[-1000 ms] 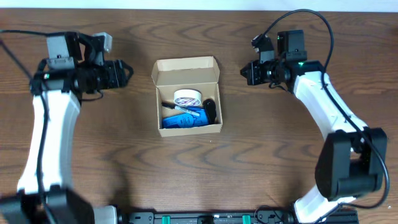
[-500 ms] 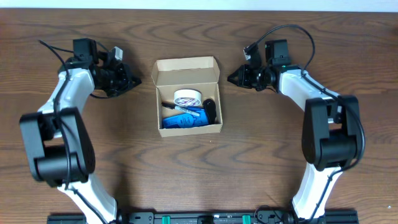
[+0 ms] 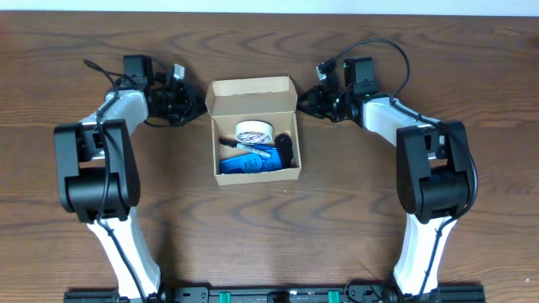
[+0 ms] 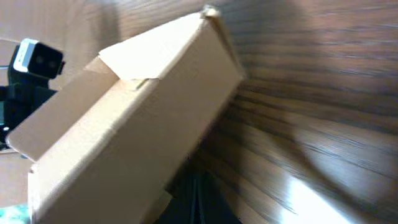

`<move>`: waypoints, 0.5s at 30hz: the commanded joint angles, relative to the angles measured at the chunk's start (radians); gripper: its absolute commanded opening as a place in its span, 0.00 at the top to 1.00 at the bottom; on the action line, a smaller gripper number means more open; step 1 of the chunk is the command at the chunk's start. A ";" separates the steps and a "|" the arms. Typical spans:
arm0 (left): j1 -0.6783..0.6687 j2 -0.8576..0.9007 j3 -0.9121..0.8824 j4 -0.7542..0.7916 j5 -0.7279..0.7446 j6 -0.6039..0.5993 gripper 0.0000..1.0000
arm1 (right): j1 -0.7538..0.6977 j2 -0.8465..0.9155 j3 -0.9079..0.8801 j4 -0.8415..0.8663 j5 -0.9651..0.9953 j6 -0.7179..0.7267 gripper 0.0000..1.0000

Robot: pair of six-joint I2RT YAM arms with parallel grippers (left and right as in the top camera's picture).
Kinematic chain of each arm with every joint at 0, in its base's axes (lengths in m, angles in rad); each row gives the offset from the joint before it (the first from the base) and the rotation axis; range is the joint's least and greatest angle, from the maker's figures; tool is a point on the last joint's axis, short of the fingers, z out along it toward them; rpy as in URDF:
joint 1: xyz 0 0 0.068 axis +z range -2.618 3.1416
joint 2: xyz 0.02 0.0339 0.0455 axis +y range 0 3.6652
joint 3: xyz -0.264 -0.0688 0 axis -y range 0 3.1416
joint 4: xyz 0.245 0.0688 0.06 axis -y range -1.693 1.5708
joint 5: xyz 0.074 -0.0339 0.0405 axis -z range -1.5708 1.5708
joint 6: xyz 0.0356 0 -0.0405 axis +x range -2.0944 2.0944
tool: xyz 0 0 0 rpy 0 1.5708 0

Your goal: Pack container

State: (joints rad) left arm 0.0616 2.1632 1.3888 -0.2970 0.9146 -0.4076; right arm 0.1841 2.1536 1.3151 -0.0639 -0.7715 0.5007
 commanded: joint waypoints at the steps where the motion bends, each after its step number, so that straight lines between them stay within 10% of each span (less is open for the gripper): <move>1: -0.023 0.018 0.053 -0.005 0.032 -0.019 0.94 | 0.007 0.041 -0.002 0.024 -0.029 0.074 0.98; 15: -0.024 0.017 0.148 -0.013 0.112 0.056 0.94 | -0.016 0.046 0.003 0.344 -0.239 0.079 0.98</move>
State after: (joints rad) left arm 0.0338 2.1681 1.4918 -0.3080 0.9665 -0.3958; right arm 0.1825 2.1914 1.3132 0.2329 -0.8967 0.5762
